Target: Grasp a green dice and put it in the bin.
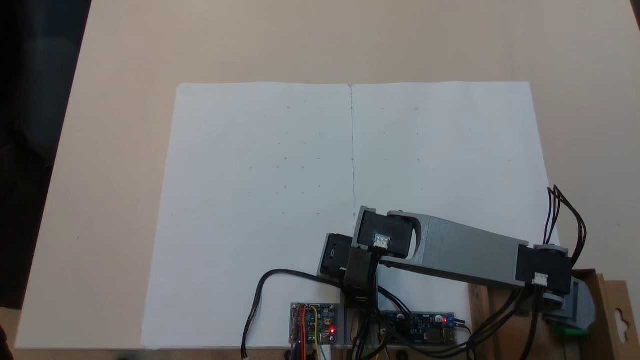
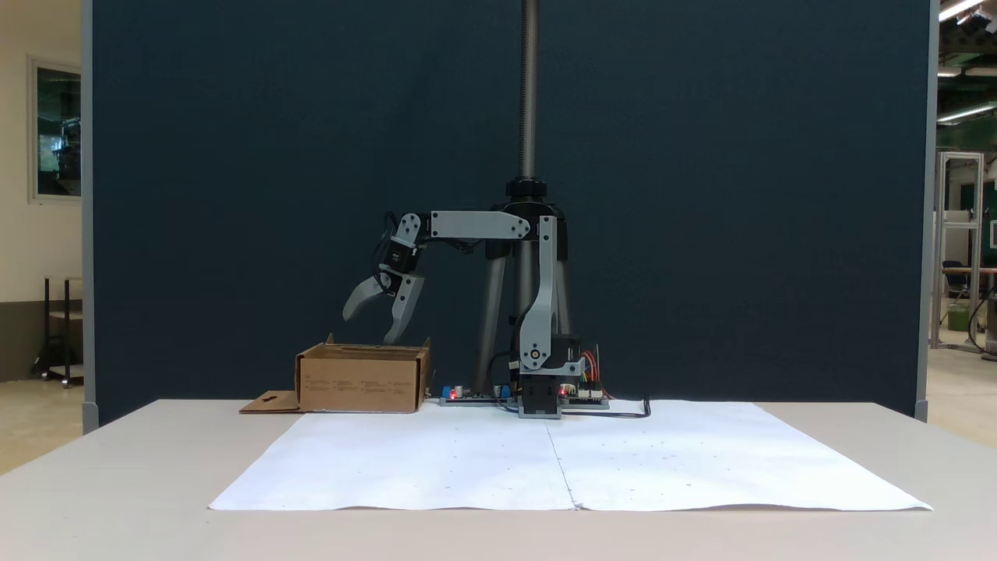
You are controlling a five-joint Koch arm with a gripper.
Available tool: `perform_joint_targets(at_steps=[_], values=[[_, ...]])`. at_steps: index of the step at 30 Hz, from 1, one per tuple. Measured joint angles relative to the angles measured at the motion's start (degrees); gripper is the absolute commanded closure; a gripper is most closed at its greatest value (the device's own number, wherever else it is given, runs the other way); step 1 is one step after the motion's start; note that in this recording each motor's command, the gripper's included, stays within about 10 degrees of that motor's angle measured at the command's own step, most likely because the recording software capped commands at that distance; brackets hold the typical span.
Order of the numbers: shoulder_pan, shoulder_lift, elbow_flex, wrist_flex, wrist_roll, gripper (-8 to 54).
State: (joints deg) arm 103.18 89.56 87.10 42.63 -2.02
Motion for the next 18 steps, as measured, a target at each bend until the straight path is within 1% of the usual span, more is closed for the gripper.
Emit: perform_joint_targets(at_steps=[6, 10, 14, 18], values=[[-3.1, 0.4, 0.0, -0.4, 0.0, 2.3], [-9.1, 5.9, -0.2, -0.6, 0.4, 2.4], [-18.4, 10.5, -6.2, -2.8, 5.2, 2.5], [-29.1, 11.6, -12.3, -6.3, 10.2, 2.4]])
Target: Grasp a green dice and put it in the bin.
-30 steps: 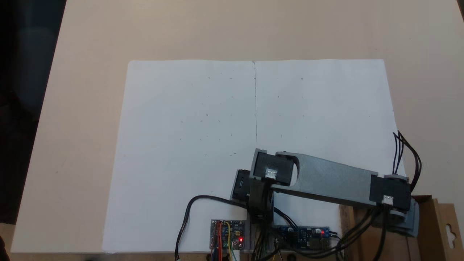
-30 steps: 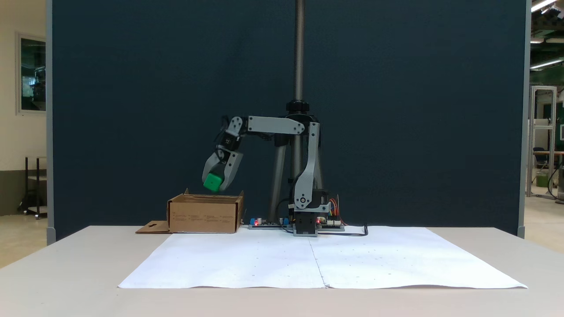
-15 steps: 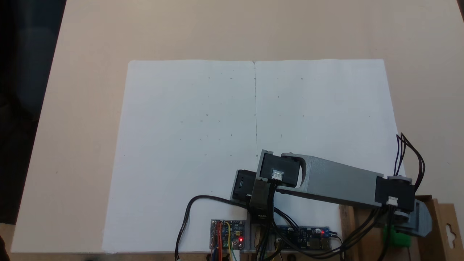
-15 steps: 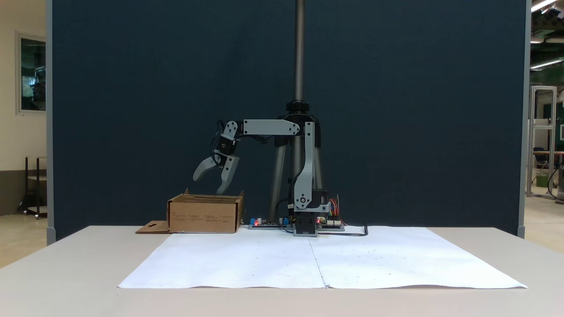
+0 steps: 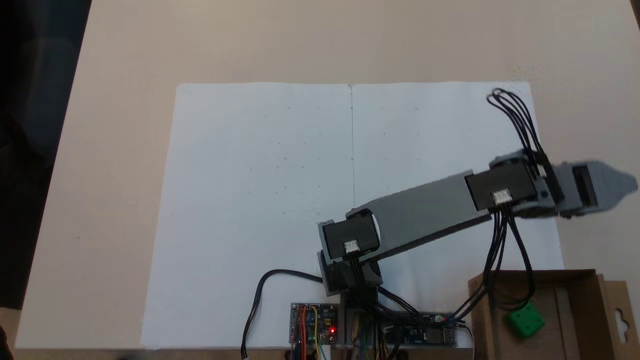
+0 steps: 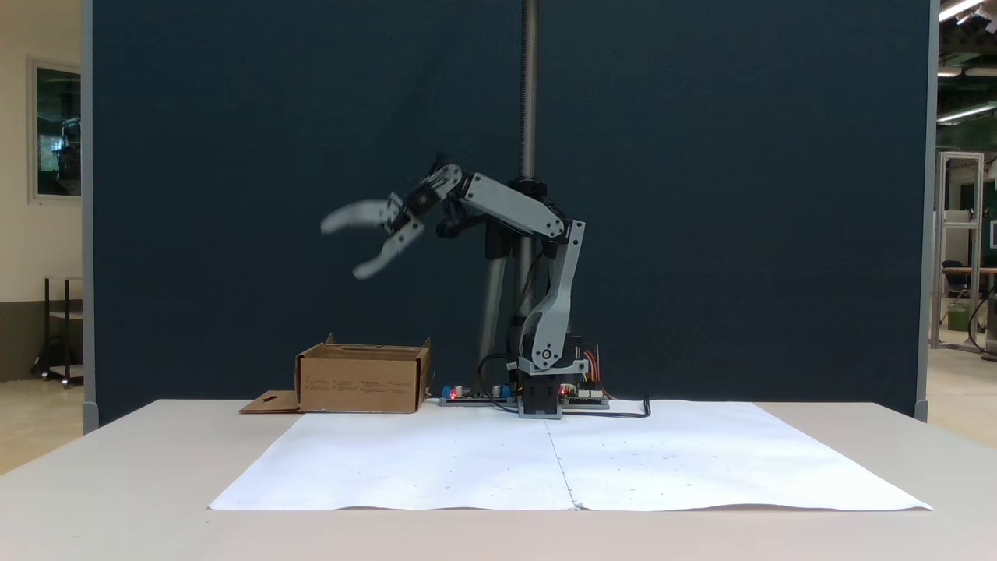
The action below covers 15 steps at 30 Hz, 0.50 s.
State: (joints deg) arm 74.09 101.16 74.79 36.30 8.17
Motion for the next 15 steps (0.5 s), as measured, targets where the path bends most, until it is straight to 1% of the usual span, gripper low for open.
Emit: perform_joint_targets(at_steps=[6, 15], values=[[-20.9, 0.1, -0.6, -5.9, 0.5, 2.1], [-46.5, 0.2, 0.8, -6.3, 0.5, 1.7]])
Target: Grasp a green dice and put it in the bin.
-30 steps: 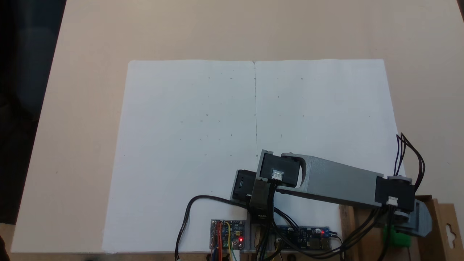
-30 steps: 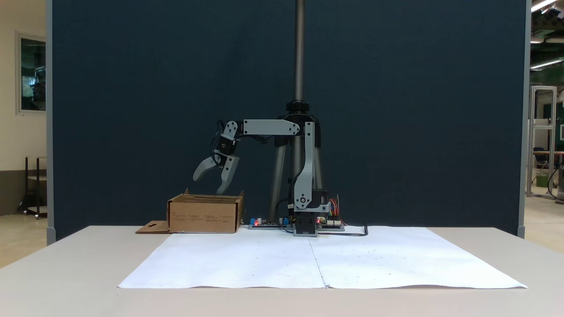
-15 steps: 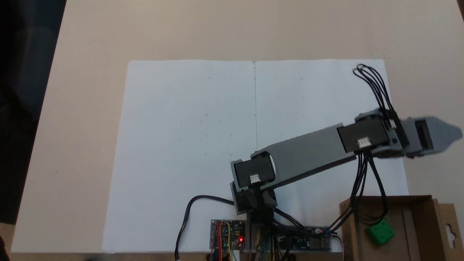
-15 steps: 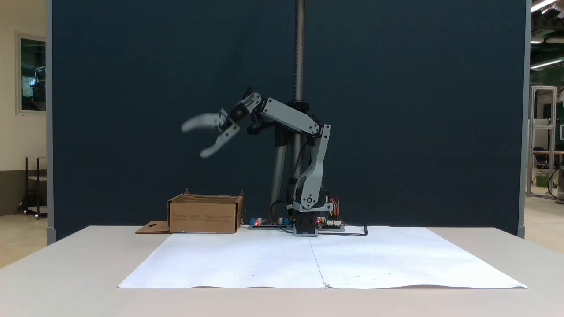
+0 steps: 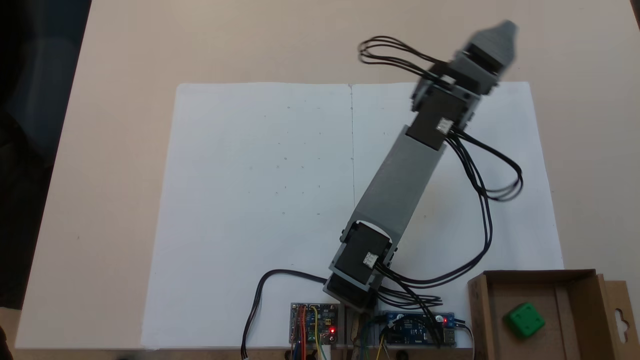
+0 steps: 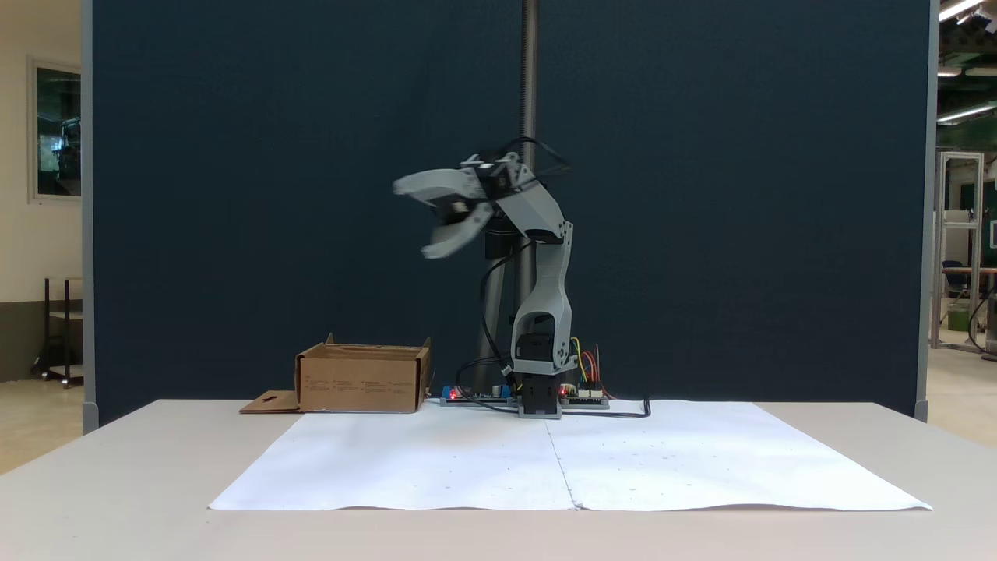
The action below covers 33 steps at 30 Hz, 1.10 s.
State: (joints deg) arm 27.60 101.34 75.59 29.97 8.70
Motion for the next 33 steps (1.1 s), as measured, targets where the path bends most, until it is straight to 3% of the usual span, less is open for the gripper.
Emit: perform_joint_targets(at_steps=[5, 19, 33], values=[[-11.7, 0.1, 7.4, -0.5, 0.0, 1.1], [-26.1, 13.2, 61.7, -28.7, -1.1, 1.5], [-26.2, 17.5, 81.1, -56.8, -8.6, 1.2]])
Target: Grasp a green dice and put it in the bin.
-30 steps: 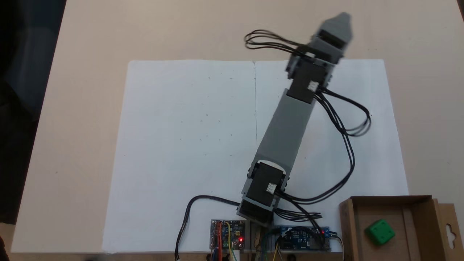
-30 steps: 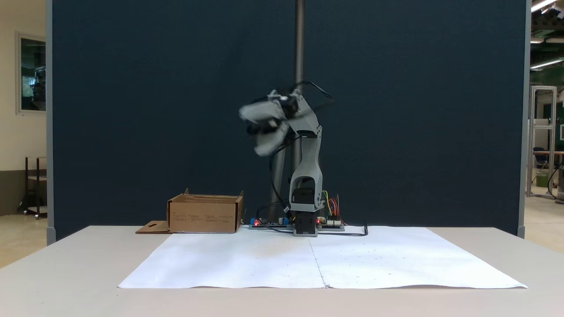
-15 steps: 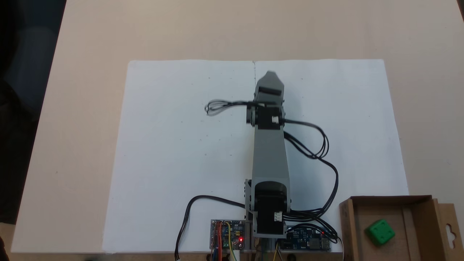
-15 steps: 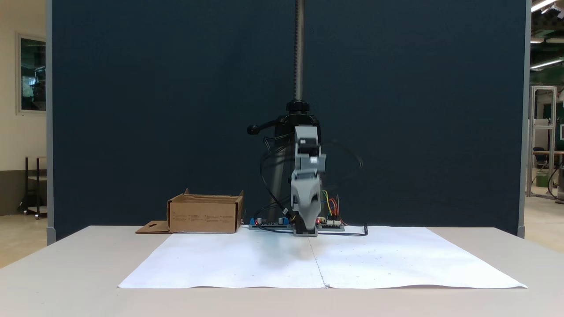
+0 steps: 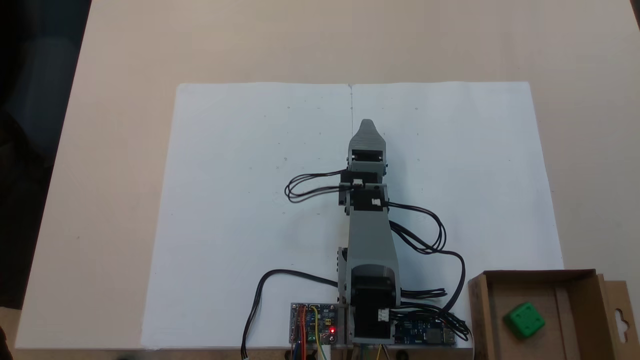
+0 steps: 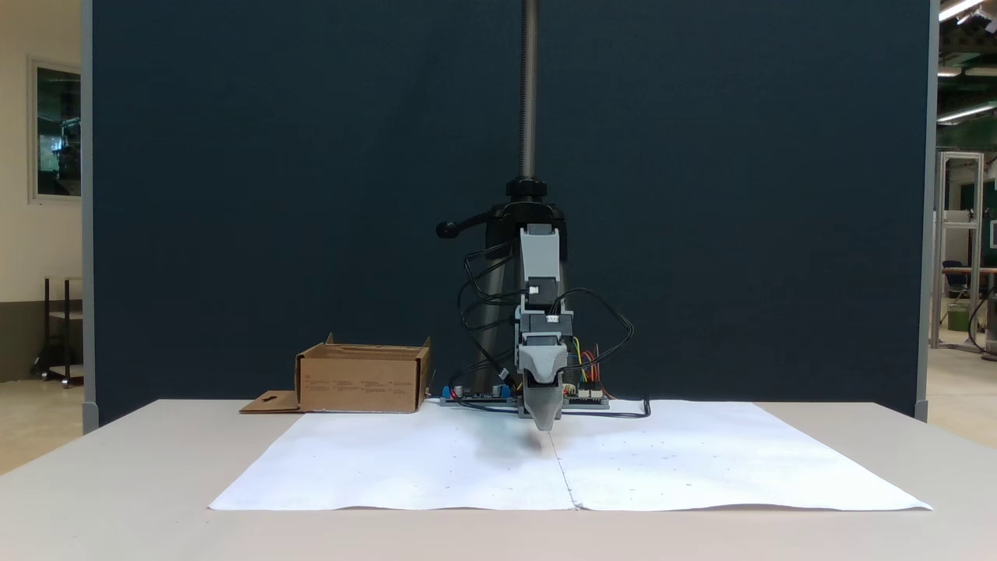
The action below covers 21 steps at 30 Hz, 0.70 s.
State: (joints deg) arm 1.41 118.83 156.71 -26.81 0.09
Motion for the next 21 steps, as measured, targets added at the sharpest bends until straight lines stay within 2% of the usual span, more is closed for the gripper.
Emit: perform_joint_targets(at_steps=[12, 21], values=[[-1.4, 8.7, 14.2, -23.6, -0.1, 1.0], [-2.1, 9.7, 17.9, -39.6, -0.1, 1.1]])
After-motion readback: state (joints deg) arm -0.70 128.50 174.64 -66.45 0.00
